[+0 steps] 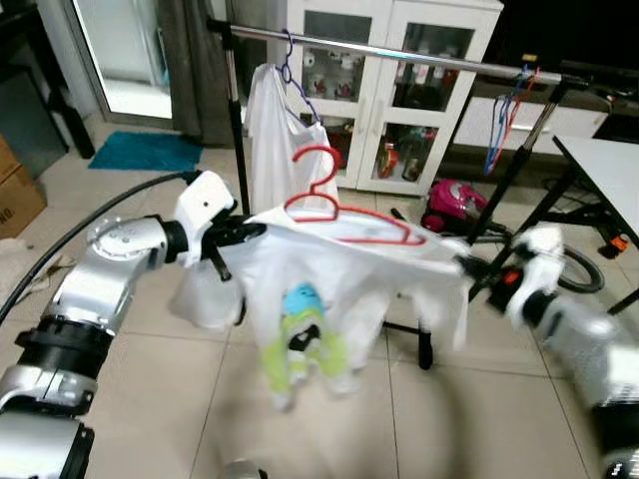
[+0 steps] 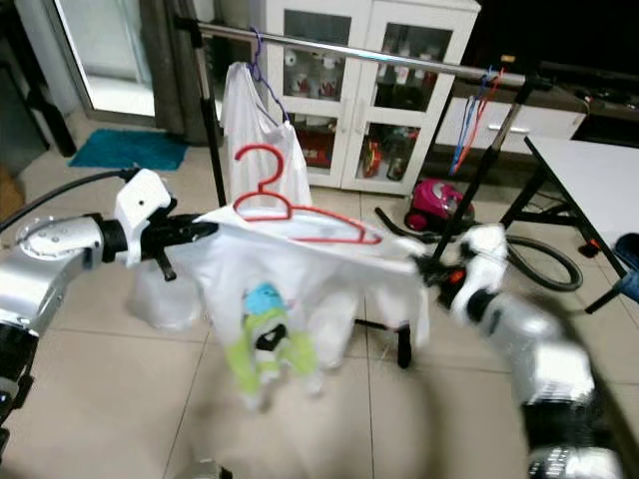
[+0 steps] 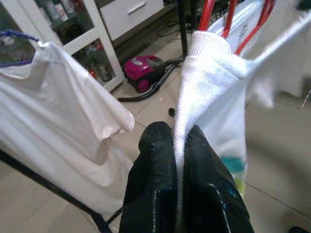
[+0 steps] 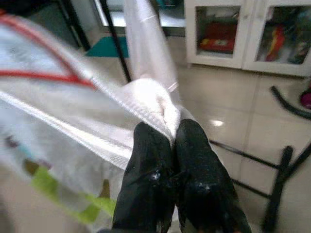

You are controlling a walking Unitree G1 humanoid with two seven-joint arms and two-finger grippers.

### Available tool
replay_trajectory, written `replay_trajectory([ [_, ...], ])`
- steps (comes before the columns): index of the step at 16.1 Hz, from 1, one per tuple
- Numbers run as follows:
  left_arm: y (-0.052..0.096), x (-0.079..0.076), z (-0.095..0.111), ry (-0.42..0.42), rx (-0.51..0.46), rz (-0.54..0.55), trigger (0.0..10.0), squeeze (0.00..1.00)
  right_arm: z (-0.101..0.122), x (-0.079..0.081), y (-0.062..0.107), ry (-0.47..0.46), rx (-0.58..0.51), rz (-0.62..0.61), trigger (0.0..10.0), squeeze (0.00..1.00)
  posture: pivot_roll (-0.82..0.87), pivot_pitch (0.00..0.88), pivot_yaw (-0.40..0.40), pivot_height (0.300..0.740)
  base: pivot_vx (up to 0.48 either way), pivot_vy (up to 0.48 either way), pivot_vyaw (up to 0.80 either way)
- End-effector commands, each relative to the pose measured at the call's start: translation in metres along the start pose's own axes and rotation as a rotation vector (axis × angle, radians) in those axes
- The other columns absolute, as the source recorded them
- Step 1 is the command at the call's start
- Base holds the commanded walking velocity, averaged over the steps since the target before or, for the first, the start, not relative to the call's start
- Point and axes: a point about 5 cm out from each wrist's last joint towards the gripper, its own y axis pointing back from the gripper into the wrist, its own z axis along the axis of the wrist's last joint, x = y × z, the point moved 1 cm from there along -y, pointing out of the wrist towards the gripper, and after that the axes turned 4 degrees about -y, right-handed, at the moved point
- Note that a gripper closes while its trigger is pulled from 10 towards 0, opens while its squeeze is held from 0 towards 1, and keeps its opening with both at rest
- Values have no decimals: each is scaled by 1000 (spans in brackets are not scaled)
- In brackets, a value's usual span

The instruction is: Hang hanger

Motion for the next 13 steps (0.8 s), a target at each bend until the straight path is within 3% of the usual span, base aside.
replay_trajectory([
  [1, 5, 12, 13, -2, -50, 32, 0, 0, -1, 8, -1, 19, 1, -5, 0, 0, 103, 0, -22, 740, 0, 0, 0],
  [3, 0, 7, 21, -1, -79, -32, 0, 0, -5, 27, -11, 40, -18, 15, 0, 0, 103, 0, -18, 740, 0, 0, 0],
  [4, -1, 0, 19, -30, -57, -95, 0, 0, -1, 29, -13, 30, -35, 8, 0, 0, 100, 0, -16, 740, 0, 0, 0],
  [7, 4, -11, 9, -94, 22, -207, 0, 0, 13, 7, -8, 61, -32, -91, 0, 0, 99, 0, -16, 740, 0, 0, 0],
  [8, 10, -11, -7, -155, 149, -228, 0, 0, 24, -7, -5, 82, -42, -134, 0, 0, 99, 0, -18, 740, 0, 0, 0],
  [9, 12, -9, -18, -149, 215, -207, 0, 0, 34, -14, -3, 102, -53, -155, 0, 0, 99, 0, -18, 740, 0, 0, 0],
  [13, 6, -15, -29, -118, 277, -204, 0, 0, 70, -19, -3, 173, -90, -136, 0, 0, 95, 0, -32, 740, 0, 0, 0],
])
